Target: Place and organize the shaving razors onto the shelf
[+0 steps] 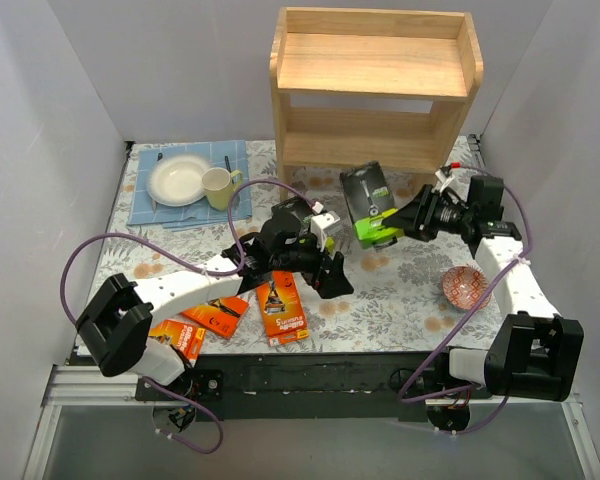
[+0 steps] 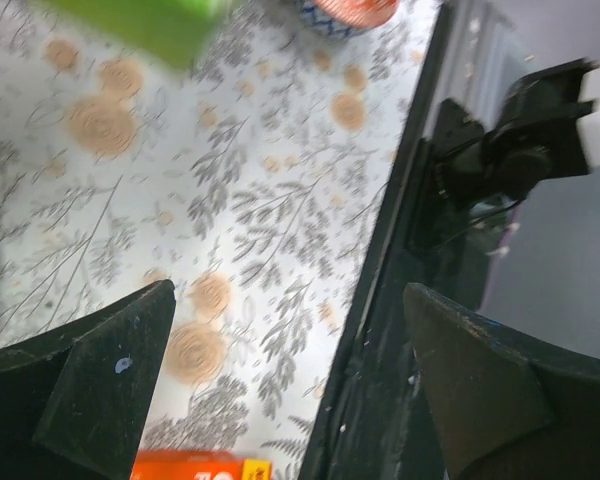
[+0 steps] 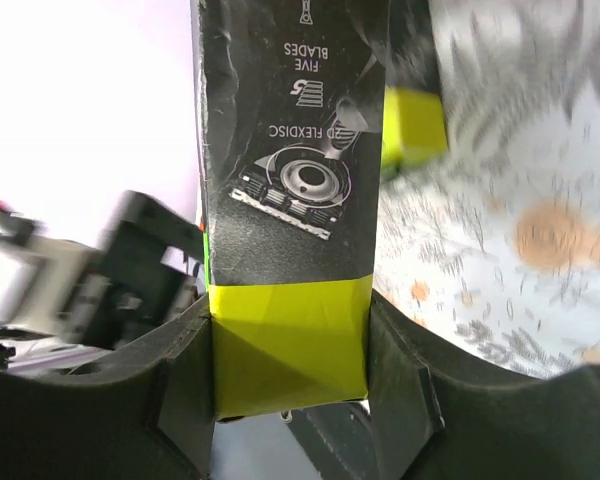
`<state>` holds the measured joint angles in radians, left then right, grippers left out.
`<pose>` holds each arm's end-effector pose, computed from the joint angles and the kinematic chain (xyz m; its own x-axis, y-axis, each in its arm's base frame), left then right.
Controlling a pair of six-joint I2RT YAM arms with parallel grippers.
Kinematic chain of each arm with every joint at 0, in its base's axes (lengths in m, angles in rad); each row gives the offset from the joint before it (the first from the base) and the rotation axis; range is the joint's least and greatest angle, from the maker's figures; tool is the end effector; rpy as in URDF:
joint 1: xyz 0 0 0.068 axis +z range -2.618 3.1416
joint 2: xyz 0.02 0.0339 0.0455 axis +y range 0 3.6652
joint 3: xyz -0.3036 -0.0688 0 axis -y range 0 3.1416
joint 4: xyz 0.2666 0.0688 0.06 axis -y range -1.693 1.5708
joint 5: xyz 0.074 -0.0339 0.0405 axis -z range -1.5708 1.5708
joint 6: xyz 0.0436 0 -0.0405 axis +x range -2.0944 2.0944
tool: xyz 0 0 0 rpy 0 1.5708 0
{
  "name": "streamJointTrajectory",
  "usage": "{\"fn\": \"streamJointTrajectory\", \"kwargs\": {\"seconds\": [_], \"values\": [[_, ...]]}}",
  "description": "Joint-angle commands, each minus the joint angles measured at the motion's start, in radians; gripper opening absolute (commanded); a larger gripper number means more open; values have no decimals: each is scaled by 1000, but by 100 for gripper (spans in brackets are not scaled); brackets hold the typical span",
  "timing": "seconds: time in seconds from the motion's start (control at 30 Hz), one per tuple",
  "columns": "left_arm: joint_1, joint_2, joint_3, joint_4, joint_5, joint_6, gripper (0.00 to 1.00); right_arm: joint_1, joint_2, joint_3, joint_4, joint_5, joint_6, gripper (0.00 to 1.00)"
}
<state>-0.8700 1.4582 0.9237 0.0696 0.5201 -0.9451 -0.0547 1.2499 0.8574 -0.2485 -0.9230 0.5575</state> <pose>0.2064 -0.2783 0.2809 -0.9391 0.0223 -0.3429 0.3219 0.4066 -0.8550 0.2754 0.0197 0.2951 -0.8269 0.3650 -0.4278 -0.1976 0.5236 0.8287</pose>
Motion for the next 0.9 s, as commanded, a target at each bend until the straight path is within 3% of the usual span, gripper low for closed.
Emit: {"fn": "streamJointTrajectory", "kwargs": {"seconds": [0.0,0.13,0.17,0.23,0.27,0.3,0.33,0.47,0.63,0.87], "values": [[0,-29,43,-192,-94,150,98,-14,5,207,-45,-62,-51,37],[0,8,107,-189,-77,181,92,-16,84,343,40,-59,4,37],[0,17,125,-177,-62,190,88,-19,112,354,57,-54,37,37],[2,46,141,-157,-40,219,69,-19,137,370,96,-45,71,36],[0,59,165,-136,-31,224,57,-20,150,373,132,-28,90,36],[0,74,179,-126,-32,224,17,-20,170,373,152,-17,120,36],[0,106,196,-116,-38,218,0,-20,177,371,169,-8,139,36],[0,185,283,-76,-118,226,0,-34,194,361,215,45,194,35],[0,280,381,33,-331,259,0,-43,189,348,226,96,255,36],[0,418,533,134,-505,282,0,-43,226,339,284,131,327,44]]}}
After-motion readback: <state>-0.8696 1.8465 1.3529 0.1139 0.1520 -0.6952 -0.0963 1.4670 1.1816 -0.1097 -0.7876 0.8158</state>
